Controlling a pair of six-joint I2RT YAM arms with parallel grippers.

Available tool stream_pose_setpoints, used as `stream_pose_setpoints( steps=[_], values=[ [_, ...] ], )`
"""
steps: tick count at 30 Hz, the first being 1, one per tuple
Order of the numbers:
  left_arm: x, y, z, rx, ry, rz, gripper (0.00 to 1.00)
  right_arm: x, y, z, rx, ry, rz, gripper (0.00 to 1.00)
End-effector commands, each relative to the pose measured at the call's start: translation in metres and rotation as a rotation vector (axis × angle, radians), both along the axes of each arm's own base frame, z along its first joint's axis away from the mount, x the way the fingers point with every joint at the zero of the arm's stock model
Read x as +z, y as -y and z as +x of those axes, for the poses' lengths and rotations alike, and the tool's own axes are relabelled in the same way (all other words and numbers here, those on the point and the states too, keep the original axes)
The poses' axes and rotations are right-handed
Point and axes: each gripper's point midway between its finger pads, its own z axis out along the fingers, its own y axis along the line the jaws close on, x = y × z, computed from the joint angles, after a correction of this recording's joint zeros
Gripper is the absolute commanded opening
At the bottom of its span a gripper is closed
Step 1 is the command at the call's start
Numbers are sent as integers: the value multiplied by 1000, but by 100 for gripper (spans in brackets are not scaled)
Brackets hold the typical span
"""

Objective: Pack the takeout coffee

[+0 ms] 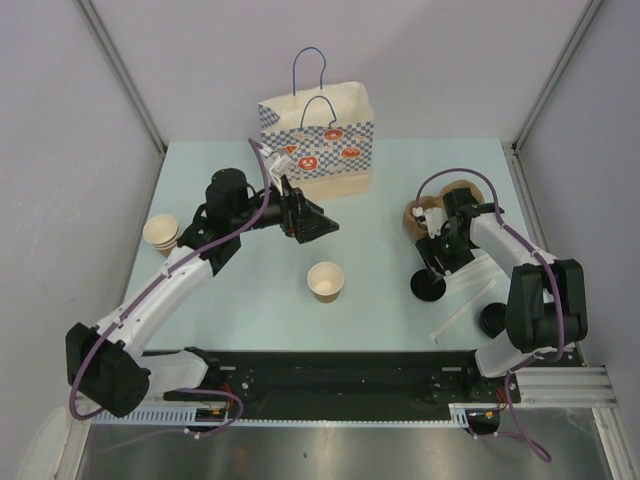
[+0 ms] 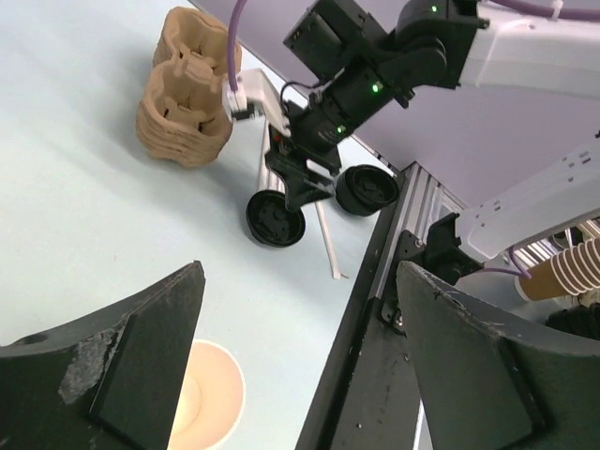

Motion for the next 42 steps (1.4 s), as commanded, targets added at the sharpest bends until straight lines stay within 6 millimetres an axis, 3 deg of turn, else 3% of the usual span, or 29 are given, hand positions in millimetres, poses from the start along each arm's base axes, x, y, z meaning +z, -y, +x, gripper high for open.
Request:
stream_pose_setpoints(
  steps=[1, 14, 16, 18, 21, 25, 28, 29, 32, 37, 41, 42],
  values=[
    [-4, -13, -8, 12, 32, 3, 89, 4, -3, 26, -19, 79, 28, 65],
    [4, -19, -2, 26, 52, -26, 89, -31, -5, 32, -49, -3, 54, 46],
    [2, -21, -2, 29, 47, -25, 89, -31, -5, 31, -49, -5, 55, 38],
    [3, -22, -2, 33, 50, -24, 89, -26, -5, 29, -43, 0, 59, 20],
    [3, -26, -3, 36, 55, -12, 89, -7, -7, 26, -35, 39, 75, 0],
    [7, -29, -7, 18, 56, 19, 94, 36, -17, 19, 20, 140, 172, 0],
    [11, -28, -16, -21, 56, 19, 98, 86, -32, 16, 46, 281, 347, 0],
    [16, -29, -21, -34, 70, 11, 98, 114, -45, 12, 70, 351, 455, 0],
    [32, -31, -30, -49, 137, -17, 100, 154, -67, 2, 110, 377, 622, 0],
    [63, -36, -33, -36, 316, -36, 100, 204, -111, -30, 167, 236, 992, 0],
    [69, -39, -37, -37, 465, 14, 99, 233, -141, -55, 214, 25, 1214, 0],
    [69, -37, -48, -52, 504, 26, 100, 240, -144, -61, 205, -42, 1252, 0]
  ],
)
